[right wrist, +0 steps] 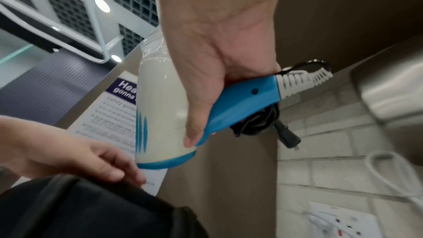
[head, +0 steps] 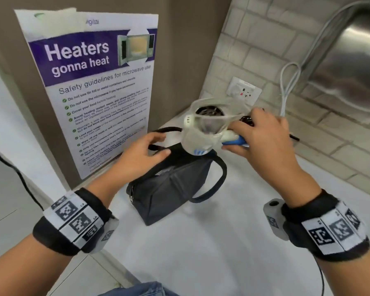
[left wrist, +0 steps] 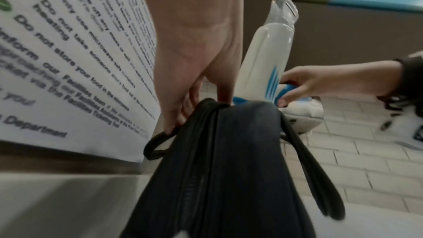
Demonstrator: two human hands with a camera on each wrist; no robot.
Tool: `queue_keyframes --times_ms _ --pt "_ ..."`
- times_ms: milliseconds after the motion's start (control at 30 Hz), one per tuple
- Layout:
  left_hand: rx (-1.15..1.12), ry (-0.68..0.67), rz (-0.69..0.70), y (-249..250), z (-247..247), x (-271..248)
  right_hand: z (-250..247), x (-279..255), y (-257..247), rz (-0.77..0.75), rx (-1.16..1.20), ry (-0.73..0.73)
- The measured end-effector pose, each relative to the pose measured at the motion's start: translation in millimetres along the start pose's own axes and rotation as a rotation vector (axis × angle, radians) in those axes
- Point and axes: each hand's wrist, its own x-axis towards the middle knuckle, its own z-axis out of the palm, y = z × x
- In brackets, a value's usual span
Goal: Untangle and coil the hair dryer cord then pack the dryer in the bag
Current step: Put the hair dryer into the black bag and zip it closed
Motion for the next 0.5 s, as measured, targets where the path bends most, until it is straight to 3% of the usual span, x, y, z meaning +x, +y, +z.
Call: queue_keyframes --times_ms 100,233,333,500 --pt "0.119 0.030 0.012 -16 6 -1 12 9 -24 -0.081 -0.121 0.021" --pt "-0.099 0.106 -0.030 -14 7 0 32 12 -55 -0.239 -0.101 -0.016" --pt "-0.274 0.118 -0.119 -13 8 2 45 12 -72 -0.353 -0.003 -0.220" --pt "-0.409 0.120 -0.126 -11 9 -1 52 24 -76 -0.479 0.122 -0.609"
